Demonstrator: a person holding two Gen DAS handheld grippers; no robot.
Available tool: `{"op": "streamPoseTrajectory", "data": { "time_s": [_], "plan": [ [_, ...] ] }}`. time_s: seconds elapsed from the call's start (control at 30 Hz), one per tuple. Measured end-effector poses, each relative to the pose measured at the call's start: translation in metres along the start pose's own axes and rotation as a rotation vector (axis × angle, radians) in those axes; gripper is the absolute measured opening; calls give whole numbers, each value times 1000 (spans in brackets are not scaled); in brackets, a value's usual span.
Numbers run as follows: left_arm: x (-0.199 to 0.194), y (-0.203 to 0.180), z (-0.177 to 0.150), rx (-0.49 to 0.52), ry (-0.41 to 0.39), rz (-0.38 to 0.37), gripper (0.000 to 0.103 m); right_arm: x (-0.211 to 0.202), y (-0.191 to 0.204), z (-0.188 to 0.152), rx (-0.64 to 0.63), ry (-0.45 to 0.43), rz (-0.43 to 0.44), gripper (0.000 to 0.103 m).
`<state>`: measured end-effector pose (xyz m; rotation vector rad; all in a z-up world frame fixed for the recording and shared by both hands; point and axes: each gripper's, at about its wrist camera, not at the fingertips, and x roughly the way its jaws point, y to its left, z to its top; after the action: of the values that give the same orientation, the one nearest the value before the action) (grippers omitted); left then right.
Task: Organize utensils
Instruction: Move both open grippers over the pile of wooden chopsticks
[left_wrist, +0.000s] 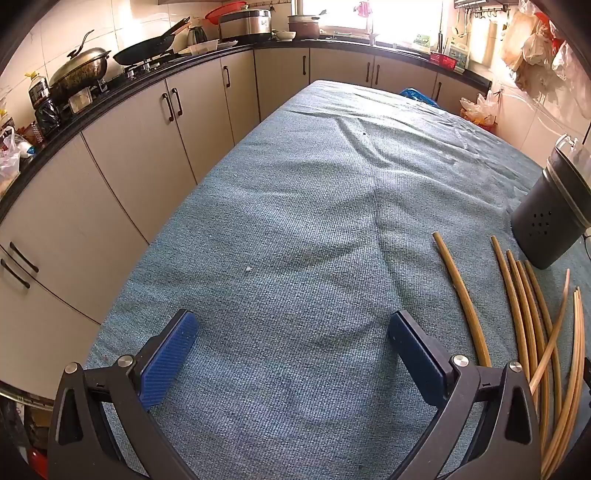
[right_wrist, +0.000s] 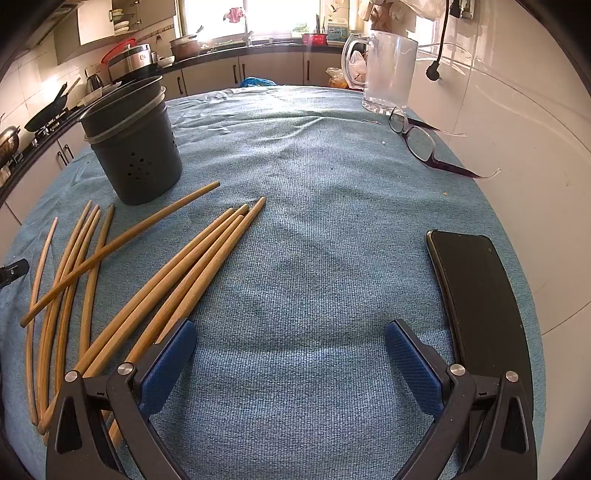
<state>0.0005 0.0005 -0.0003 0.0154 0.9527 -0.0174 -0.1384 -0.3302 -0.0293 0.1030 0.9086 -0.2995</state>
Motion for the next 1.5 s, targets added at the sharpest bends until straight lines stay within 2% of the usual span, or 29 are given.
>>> {"op": "streamPoseTrajectory", "data": {
  "time_s": [0.3,0.87,1.0,1.1,1.2,1.33,1.5],
  "plan": [
    [1,2,0,4,-7,6,103,-3,10,1,8,6,9,103],
    [-8,2,-6,5,5,14,103,0,-2,1,16,9,23,103],
    [-32,1,-22,5,18,13,103,0,-3,1,4,34,31,103],
    [-68,-2,-35,3,-31,-24,103,-1,-3,-1,-7,95,40,103],
    [-102,-7,-45,20,-73,-60,103,-20,-8,-10,33,134,54,102],
    [-152,-25,-59,92,-149,-121,103,-70,-13,-24,87,99,129,102],
    [-193,-58,-68,232,-230,-186,103,-131,-16,-36,86,5,211,98]
  ]
}}
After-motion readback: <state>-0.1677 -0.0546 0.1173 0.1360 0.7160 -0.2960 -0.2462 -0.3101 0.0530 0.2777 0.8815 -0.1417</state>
